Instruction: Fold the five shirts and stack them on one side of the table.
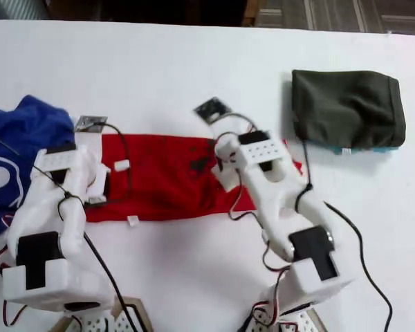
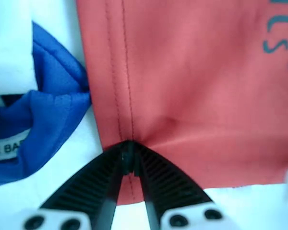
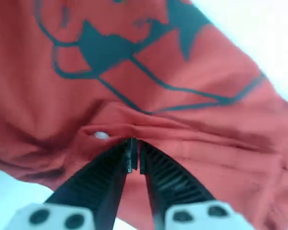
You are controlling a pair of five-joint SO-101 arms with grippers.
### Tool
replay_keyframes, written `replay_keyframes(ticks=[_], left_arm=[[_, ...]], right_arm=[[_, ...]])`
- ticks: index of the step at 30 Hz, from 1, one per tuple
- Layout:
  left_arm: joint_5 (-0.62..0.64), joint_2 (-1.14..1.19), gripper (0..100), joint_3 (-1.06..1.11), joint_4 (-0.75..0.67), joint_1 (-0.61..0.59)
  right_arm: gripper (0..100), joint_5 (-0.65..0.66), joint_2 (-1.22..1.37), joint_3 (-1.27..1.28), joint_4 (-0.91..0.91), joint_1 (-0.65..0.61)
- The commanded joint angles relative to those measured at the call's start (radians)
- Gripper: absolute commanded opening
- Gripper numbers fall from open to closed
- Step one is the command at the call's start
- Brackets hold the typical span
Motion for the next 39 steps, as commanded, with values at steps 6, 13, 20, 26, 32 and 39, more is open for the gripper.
replay_keyframes(ticks=[6, 13, 20, 26, 32, 39], left_arm=[[0.002, 0.009, 3, 0.002, -0.040, 0.003], [0.002, 0.009, 3, 0.002, -0.040, 0.003], [0.002, 0.009, 3, 0.002, -0.040, 0.003], [0.002, -0.002, 3, -0.044, -0.012, 0.003], [-0.002, 0.005, 3, -0.280, 0.133, -0.087], [-0.101, 0.034, 3, -0.317, 0.008, -0.267]], right_arm=[[2.0, 0.000, -0.255, -0.037, 0.102, 0.223], [2.0, -0.003, -0.139, 0.094, -0.067, 0.265], [2.0, 0.000, -0.070, 0.095, -0.128, 0.266], [2.0, 0.000, -0.338, 0.098, -0.044, 0.269], [2.0, 0.000, -0.539, 0.157, 0.087, 0.361], [2.0, 0.072, -0.671, 0.351, 0.084, 0.573]])
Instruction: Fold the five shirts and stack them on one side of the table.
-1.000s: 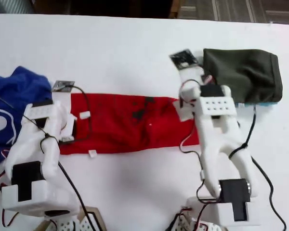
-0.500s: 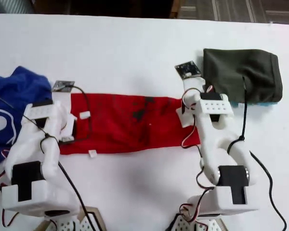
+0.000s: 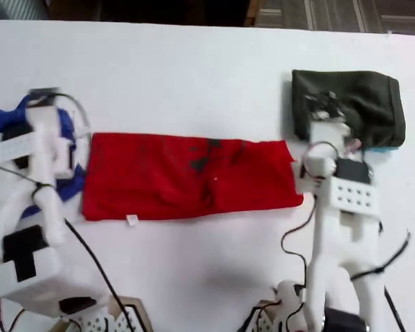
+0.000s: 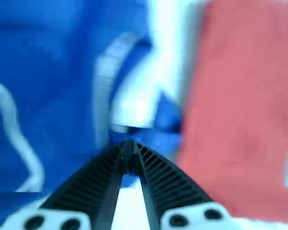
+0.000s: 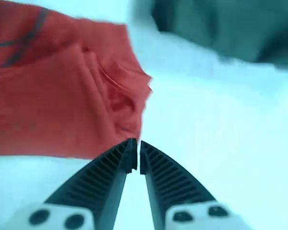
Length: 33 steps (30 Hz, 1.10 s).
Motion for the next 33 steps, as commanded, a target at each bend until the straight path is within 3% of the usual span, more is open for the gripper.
replay_keyframes(ticks=[1, 6, 17, 24, 30, 33], left_arm=[[-0.104, 0.034, 3, -0.013, -0.074, -0.040], [-0.141, 0.206, 3, -0.045, -0.150, -0.071], [-0.147, 0.350, 3, -0.341, -0.143, -0.379], [-0.138, 0.348, 3, -0.495, 0.104, -0.347], [-0.068, 0.348, 3, -0.710, 0.382, -0.261], [-0.061, 0.356, 9, -0.834, 0.546, -0.190]], right_arm=[[2.0, 0.089, -0.099, 0.075, 0.008, 0.082], [2.0, 0.144, -0.219, 0.204, 0.007, 0.142], [2.0, 0.146, -0.449, 0.582, -0.183, 0.229], [2.0, 0.146, -0.489, 0.749, -0.335, 0.229], [2.0, 0.146, -0.496, 0.764, -0.348, 0.229], [2.0, 0.146, -0.496, 0.766, -0.348, 0.229]])
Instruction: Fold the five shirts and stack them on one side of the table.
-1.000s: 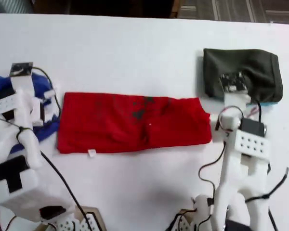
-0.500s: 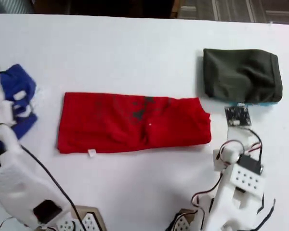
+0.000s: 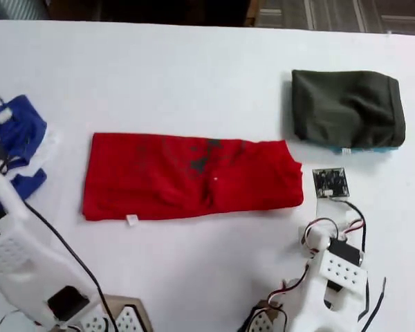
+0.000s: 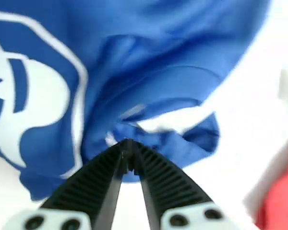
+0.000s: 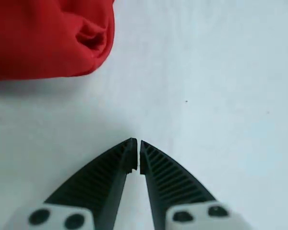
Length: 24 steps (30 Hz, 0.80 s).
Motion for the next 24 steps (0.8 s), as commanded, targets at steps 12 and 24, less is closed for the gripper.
replay_keyframes(ticks=[12, 24], left_arm=[[0.034, -0.003, 24, 0.035, 0.106, 0.311], [0.173, -0.003, 24, 0.197, -0.081, 0.430]], right_arm=[[2.0, 0.006, -0.024, -0.003, -0.016, 0.010], [2.0, 0.006, -0.022, -0.003, -0.016, 0.008]])
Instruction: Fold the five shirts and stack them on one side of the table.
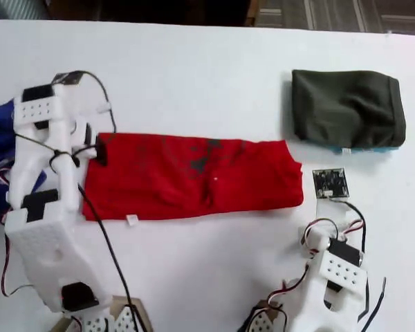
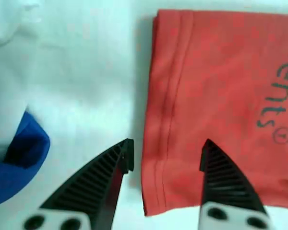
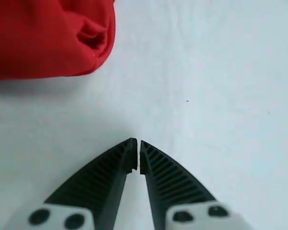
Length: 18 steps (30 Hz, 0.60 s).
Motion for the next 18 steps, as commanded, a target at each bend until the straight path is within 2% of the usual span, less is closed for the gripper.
replay_keyframes(ticks=[1, 6, 13, 15, 18], left_arm=[[0.015, -0.006, 24, 0.039, -0.081, 0.006], [0.041, -0.003, 24, 0.065, -0.138, 0.006], [0.057, 0.147, 24, 0.054, -0.123, 0.012], [0.057, 0.195, 24, 0.024, -0.083, 0.015], [0.055, 0.258, 24, -0.099, 0.055, 0.043]], right_arm=[[2.0, 0.006, -0.022, -0.005, -0.016, 0.008], [2.0, 0.006, -0.022, -0.005, -0.016, 0.008], [2.0, 0.006, -0.022, -0.005, -0.016, 0.008], [2.0, 0.006, -0.022, -0.005, -0.016, 0.008], [2.0, 0.006, -0.022, -0.005, -0.016, 0.008]])
